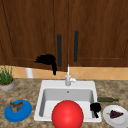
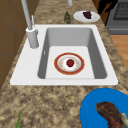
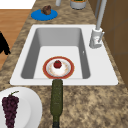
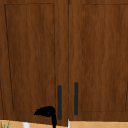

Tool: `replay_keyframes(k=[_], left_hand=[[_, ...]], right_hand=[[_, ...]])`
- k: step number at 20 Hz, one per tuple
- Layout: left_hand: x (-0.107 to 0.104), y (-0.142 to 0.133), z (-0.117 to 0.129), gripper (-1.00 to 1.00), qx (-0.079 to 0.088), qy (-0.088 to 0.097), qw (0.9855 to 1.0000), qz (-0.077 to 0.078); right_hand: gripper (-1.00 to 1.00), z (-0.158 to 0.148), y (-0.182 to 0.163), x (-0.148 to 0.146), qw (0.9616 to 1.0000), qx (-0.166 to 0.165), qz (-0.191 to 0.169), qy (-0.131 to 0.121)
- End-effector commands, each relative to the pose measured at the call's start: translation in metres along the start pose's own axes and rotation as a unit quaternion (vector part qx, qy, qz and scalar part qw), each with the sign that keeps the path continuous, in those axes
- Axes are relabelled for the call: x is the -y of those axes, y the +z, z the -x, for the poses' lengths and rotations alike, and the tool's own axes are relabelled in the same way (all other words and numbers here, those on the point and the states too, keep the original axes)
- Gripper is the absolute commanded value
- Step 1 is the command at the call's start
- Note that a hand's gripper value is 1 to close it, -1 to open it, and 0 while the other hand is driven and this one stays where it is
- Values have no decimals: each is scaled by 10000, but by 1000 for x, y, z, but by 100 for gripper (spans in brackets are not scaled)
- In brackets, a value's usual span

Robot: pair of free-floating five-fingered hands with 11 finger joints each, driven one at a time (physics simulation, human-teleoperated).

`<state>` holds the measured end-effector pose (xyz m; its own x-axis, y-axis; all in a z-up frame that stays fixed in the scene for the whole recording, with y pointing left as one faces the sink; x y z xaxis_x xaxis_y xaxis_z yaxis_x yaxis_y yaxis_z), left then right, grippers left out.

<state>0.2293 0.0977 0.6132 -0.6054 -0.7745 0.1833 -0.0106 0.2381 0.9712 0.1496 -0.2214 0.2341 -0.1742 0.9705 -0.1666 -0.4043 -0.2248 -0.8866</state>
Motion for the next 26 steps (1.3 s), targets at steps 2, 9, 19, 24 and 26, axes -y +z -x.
replay_keyframes(k=[2, 9, 19, 24, 26], left_hand=[[24, -32, 13, -100, -214, -135, 9996, -126], [42, -68, 33, -100, -567, -615, 9950, -554], [74, -5, 16, -100, -401, -698, 9905, -1115], [99, 23, 13, -100, -164, -737, 9924, -974], [109, 34, 12, -100, -109, -733, 9924, -981]], right_hand=[[0, 0, 0, 0, 10000, 0, 0, 0], [0, 0, 0, 0, 10000, 0, 0, 0], [0, 0, 0, 0, 10000, 0, 0, 0], [0, 0, 0, 0, 10000, 0, 0, 0], [0, 0, 0, 0, 10000, 0, 0, 0]])
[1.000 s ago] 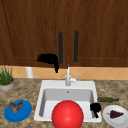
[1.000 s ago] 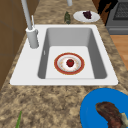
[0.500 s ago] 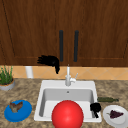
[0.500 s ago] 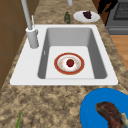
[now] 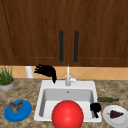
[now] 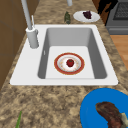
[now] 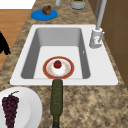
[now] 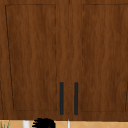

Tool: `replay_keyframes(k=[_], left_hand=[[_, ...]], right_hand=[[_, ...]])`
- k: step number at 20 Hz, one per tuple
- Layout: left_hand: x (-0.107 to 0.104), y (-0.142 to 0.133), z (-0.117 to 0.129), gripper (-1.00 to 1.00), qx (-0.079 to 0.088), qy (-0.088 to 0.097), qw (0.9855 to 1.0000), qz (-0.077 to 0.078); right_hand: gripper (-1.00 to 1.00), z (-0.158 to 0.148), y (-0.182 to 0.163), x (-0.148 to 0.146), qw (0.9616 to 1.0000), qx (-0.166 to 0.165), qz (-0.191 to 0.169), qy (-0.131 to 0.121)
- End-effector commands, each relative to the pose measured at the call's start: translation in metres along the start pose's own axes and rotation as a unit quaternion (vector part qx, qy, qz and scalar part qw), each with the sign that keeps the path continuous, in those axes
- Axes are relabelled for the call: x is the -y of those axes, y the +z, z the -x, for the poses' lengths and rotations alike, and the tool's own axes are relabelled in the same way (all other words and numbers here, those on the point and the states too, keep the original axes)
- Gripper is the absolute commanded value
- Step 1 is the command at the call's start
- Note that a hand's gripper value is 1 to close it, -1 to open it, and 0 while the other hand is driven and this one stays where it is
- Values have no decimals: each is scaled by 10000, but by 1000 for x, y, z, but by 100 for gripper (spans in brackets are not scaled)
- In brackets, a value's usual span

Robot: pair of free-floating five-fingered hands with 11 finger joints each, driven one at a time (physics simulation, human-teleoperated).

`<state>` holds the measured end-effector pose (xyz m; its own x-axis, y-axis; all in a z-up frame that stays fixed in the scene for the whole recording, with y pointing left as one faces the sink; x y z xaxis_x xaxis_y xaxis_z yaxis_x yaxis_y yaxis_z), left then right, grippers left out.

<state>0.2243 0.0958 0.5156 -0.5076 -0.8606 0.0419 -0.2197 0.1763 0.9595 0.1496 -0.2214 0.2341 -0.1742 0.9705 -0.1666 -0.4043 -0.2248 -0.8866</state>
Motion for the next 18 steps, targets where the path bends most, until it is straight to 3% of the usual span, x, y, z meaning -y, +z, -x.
replay_keyframes(k=[1, 3, 10, 12, 13, 18], left_hand=[[9, 24, 1, -100, 367, 19, 9989, -279], [11, 38, 2, -100, 408, -20, 9989, -213], [14, 79, 7, -100, 631, -97, 9977, -207], [14, 95, 7, -100, 631, -101, 9979, -146], [15, 108, 3, -100, 549, 18, 9984, -90], [20, 148, -1, -100, 642, -31, 9979, -73]], right_hand=[[0, 0, 0, 0, 10000, 0, 0, 0], [0, 0, 0, 0, 10000, 0, 0, 0], [0, 0, 0, 0, 10000, 0, 0, 0], [0, 0, 0, 0, 10000, 0, 0, 0], [0, 0, 0, 0, 10000, 0, 0, 0], [0, 0, 0, 0, 10000, 0, 0, 0]])
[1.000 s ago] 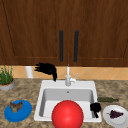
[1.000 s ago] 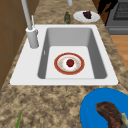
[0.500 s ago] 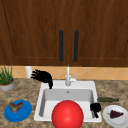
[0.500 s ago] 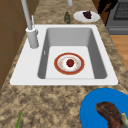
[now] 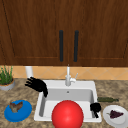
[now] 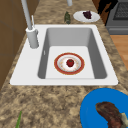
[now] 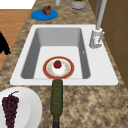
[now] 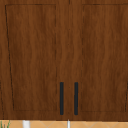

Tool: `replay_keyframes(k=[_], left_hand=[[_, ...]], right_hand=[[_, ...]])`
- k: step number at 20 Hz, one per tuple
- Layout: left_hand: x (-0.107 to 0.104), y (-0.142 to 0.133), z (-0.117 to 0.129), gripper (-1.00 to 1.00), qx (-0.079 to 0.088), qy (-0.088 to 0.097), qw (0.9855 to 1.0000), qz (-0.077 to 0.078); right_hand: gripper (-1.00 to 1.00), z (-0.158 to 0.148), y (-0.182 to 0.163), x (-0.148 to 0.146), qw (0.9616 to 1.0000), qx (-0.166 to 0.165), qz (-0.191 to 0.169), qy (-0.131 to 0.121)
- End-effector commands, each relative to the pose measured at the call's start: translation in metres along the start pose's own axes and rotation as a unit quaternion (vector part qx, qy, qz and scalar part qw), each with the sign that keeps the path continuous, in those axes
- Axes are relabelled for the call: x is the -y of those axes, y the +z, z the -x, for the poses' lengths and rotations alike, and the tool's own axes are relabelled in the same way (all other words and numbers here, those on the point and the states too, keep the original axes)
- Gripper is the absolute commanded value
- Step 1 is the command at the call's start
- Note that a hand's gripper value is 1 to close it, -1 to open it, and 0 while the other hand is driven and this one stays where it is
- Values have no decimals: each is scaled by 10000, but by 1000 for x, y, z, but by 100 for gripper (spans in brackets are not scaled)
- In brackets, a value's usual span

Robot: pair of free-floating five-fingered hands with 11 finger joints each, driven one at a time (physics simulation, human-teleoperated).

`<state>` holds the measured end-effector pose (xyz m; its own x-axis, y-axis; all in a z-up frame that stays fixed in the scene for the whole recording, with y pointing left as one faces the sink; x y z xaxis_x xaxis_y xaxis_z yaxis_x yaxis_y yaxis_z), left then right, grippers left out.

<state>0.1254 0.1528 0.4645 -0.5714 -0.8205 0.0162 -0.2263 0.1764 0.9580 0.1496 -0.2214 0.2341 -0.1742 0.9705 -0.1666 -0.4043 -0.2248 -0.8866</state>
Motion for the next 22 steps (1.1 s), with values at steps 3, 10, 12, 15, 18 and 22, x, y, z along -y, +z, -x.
replay_keyframes(k=[3, 10, 12, 15, 18, 22], left_hand=[[11, 37, -4, -100, 513, 40, 9986, -95], [45, 53, -4, -100, 747, 185, 9970, -18], [55, 56, -4, -100, 834, 195, 9963, -24], [71, 61, -4, -100, 1008, 210, 9947, -35], [84, 68, 1, -100, 1164, 387, 9924, 1], [88, 71, 4, -100, 1147, 703, 9904, 312]], right_hand=[[0, 0, 0, 0, 10000, 0, 0, 0], [0, 0, 0, 0, 10000, 0, 0, 0], [0, 0, 0, 0, 10000, 0, 0, 0], [0, 0, 0, 0, 10000, 0, 0, 0], [0, 0, 0, 0, 10000, 0, 0, 0], [0, 0, 0, 0, 10000, 0, 0, 0]])
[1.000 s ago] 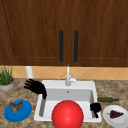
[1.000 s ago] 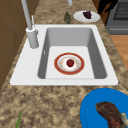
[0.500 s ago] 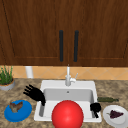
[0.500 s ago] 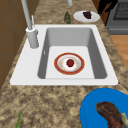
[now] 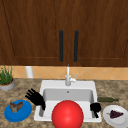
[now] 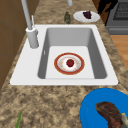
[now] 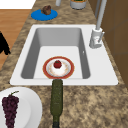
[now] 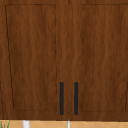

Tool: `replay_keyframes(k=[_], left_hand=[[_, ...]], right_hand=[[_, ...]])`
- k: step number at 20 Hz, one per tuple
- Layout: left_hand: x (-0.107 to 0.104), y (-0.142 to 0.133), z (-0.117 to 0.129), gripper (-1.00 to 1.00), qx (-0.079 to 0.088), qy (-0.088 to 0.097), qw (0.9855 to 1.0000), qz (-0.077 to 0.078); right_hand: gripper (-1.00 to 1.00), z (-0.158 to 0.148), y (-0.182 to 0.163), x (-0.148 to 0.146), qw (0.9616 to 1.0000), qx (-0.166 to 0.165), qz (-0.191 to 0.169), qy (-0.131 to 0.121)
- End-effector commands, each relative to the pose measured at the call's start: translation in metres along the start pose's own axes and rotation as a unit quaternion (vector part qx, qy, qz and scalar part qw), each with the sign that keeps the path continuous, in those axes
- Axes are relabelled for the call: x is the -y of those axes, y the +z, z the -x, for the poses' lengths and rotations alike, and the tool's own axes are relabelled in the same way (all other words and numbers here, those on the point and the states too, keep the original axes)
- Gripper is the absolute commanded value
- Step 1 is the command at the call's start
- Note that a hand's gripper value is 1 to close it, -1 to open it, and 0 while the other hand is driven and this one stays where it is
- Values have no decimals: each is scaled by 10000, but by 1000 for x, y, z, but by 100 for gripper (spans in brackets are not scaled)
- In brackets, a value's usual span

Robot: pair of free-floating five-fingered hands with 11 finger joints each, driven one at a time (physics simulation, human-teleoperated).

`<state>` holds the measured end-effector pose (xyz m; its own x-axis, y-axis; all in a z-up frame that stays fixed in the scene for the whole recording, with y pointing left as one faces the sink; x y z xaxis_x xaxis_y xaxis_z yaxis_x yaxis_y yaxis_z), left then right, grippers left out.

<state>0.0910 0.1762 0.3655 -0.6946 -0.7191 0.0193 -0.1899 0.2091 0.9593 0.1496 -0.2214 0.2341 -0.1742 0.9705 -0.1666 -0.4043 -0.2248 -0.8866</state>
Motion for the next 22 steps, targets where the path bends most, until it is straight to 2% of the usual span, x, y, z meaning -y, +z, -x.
replay_keyframes(k=[1, 4, 7, 11, 12, 14, 16, 19, 22], left_hand=[[7, 5, 3, -100, 395, 526, 9974, 284], [13, 9, 5, -100, 419, 656, 9962, 383], [17, 11, 6, -100, 336, 871, 9942, 541], [25, 18, 10, -100, 512, 942, 9924, 602], [26, 19, 9, -100, 590, 903, 9926, 566], [29, 18, 8, -100, 689, 739, 9941, 400], [33, 20, 8, -100, 764, 711, 9938, 375], [38, 21, 8, -100, 932, 711, 9925, 340], [42, 22, 8, -100, 1120, 719, 9905, 339]], right_hand=[[0, 0, 0, 0, 10000, 0, 0, 0], [0, 0, 0, 0, 10000, 0, 0, 0], [0, 0, 0, 0, 10000, 0, 0, 0], [0, 0, 0, 0, 10000, 0, 0, 0], [0, 0, 0, 0, 10000, 0, 0, 0], [0, 0, 0, 0, 10000, 0, 0, 0], [0, 0, 0, 0, 10000, 0, 0, 0], [0, 0, 0, 0, 10000, 0, 0, 0], [0, 0, 0, 0, 10000, 0, 0, 0]])
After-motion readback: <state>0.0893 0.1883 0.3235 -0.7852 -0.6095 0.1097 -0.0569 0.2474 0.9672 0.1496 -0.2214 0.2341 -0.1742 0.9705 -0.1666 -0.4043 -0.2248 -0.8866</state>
